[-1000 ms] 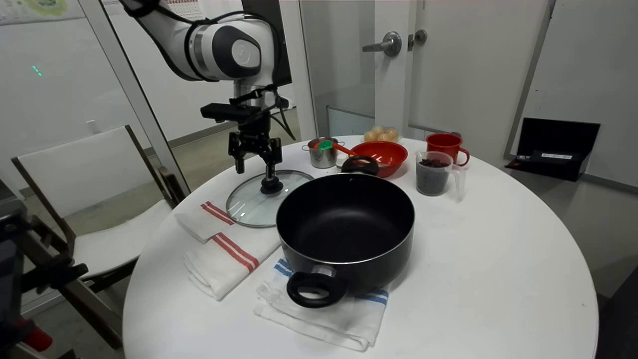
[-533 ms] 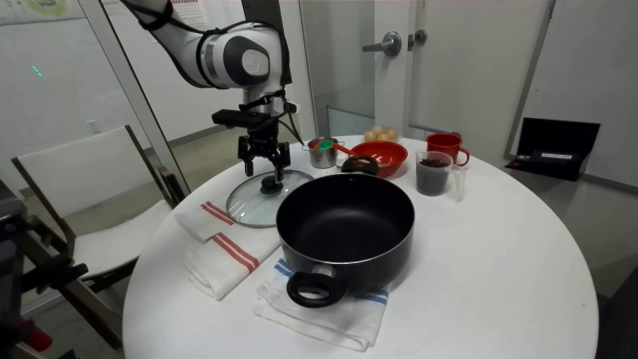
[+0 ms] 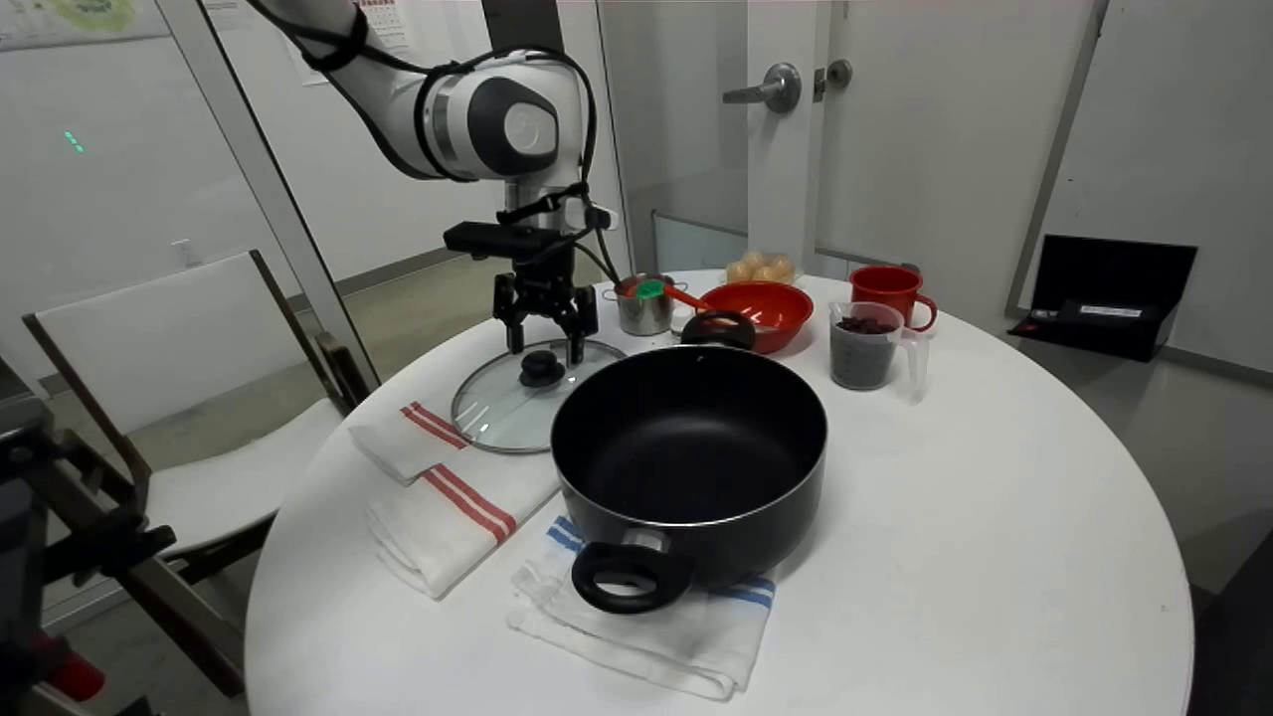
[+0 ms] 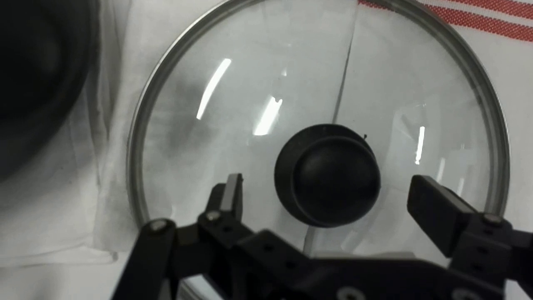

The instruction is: Put the lid on the pot

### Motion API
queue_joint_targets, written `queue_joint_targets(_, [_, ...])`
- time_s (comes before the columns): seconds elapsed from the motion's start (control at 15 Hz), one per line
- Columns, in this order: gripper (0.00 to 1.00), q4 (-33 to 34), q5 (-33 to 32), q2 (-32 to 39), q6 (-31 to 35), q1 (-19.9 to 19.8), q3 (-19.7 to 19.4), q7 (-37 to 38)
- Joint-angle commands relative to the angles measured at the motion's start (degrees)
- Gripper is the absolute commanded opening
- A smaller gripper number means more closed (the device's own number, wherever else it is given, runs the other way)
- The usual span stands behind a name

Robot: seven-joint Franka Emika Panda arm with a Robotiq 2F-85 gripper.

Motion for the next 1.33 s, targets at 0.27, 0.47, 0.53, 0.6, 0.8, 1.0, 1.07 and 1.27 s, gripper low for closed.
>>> queue_joint_targets(0.27, [1.00, 4.40, -0.05, 2.68, -3.47, -0.37, 0.14, -1.43])
queue_joint_targets(0.47, [0.75, 4.91, -0.07, 3.13, -3.83, -0.36, 0.19, -1.53])
queue_joint_targets(0.53, [0.72, 5.11, -0.06, 3.23, -3.98, -0.37, 0.23, -1.64])
queue_joint_targets(0.6, [0.67, 5.23, -0.08, 3.26, -3.98, -0.34, 0.25, -1.69])
queue_joint_targets(0.8, [0.42, 5.62, -0.08, 3.41, -4.08, -0.28, 0.30, -1.77])
queue_joint_targets(1.0, [0.27, 5.98, -0.06, 3.14, -4.94, -0.13, 0.42, -1.75])
queue_joint_targets(1.07, [0.26, 5.91, 0.03, 3.07, -5.04, -0.22, 0.49, -1.79])
queue_joint_targets(1.27, [0.26, 3.78, -0.09, 1.08, -5.44, -0.30, 0.61, -2.15])
